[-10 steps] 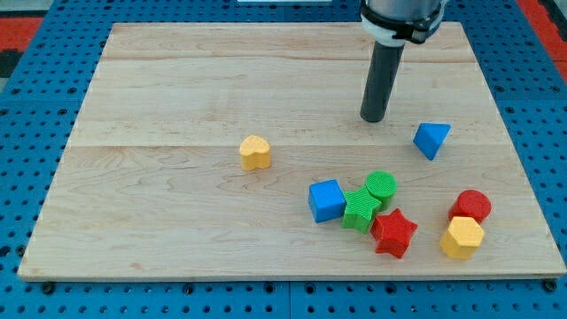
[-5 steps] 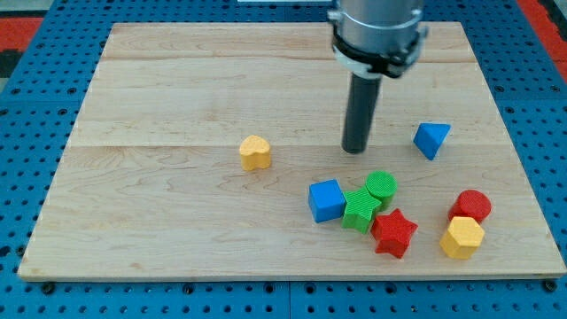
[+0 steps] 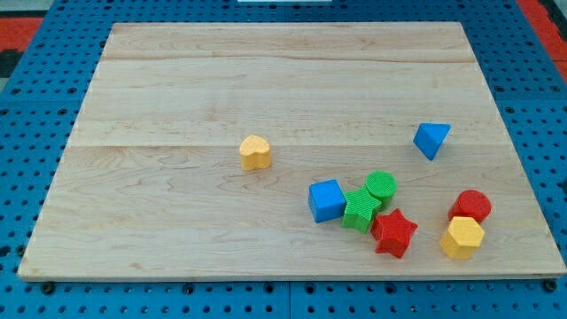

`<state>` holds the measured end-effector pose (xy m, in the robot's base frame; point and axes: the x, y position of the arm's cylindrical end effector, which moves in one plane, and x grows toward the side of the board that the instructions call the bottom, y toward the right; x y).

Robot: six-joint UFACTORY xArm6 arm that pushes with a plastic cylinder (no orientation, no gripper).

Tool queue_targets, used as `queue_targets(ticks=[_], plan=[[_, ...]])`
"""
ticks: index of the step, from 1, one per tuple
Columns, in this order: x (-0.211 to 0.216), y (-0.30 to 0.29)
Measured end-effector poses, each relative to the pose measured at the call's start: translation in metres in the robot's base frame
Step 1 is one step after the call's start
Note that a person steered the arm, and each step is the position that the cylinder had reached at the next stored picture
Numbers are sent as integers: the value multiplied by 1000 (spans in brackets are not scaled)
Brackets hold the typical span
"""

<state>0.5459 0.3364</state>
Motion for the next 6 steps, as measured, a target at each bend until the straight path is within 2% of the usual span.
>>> queue_targets(ticks=[1, 2, 3, 6], plan=[[42, -47], [48, -130], [42, -184], [-4, -260]])
